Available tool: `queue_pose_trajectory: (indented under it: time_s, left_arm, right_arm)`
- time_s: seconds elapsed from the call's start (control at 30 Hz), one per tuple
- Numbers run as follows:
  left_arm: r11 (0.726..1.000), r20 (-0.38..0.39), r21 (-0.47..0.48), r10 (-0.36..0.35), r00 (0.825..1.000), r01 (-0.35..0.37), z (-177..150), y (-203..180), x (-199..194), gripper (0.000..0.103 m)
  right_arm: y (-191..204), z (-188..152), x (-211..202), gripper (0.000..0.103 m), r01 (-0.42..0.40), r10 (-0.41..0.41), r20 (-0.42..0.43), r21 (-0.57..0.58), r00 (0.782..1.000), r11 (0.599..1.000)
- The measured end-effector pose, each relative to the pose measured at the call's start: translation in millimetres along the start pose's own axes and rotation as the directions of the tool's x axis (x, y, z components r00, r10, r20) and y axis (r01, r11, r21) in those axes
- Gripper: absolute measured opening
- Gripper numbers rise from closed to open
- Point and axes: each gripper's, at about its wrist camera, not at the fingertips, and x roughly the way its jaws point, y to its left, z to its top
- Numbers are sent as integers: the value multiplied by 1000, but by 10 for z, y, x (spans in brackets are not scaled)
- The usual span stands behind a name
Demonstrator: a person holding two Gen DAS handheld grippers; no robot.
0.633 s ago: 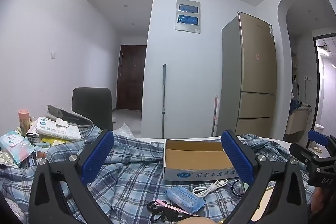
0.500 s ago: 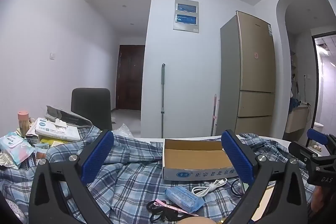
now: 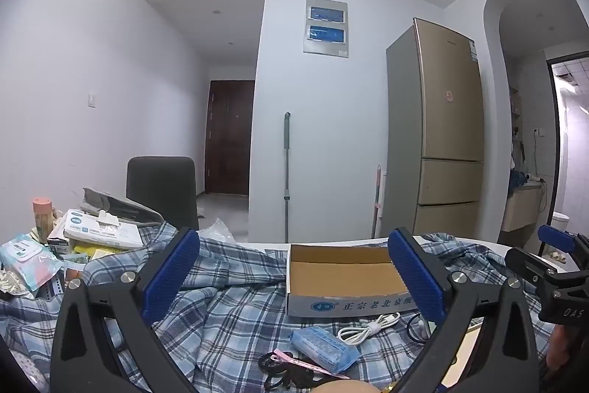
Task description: Organize soft objects
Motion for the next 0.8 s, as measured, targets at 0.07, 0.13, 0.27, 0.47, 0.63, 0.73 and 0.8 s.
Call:
queue_pose_trajectory:
  time_s: [0.07,0.13,0.27,0.47,0.63,0.73,0.8]
  left_arm:
    - [1000,1,3,-1,1000,1,2,-4,-9,103]
    - [1000,1,6,0,1000,0,6,-7,-16,103]
    - [1000,0,6,-2,1000,2,6,-7,-21,103]
    - [1000,0,7,-1,1000,1,-11,-11,-16,103]
    - [1000,-2,7,-1,1000,1,-23,-8,-12,103]
    - [1000,-2,7,-1,1000,1,-23,-10,-6,103]
    - [1000,-4,8,1,1000,-1,-21,-13,-9,103]
  right_arm:
    - [7,-3,-3,103,0,0,2,-2,1000,1000]
    - [6,1,-6,103,0,0,0,-4,1000,1000]
    - [27,2,-8,103,2,-2,-1,-6,1000,1000]
    - [30,3,-8,103,3,-3,-7,-10,1000,1000]
    - [36,2,-1,103,3,-3,-8,-12,1000,1000]
    - [36,2,-3,103,2,-2,-8,-13,1000,1000]
    - [33,4,-2,103,1,-1,-6,-17,1000,1000]
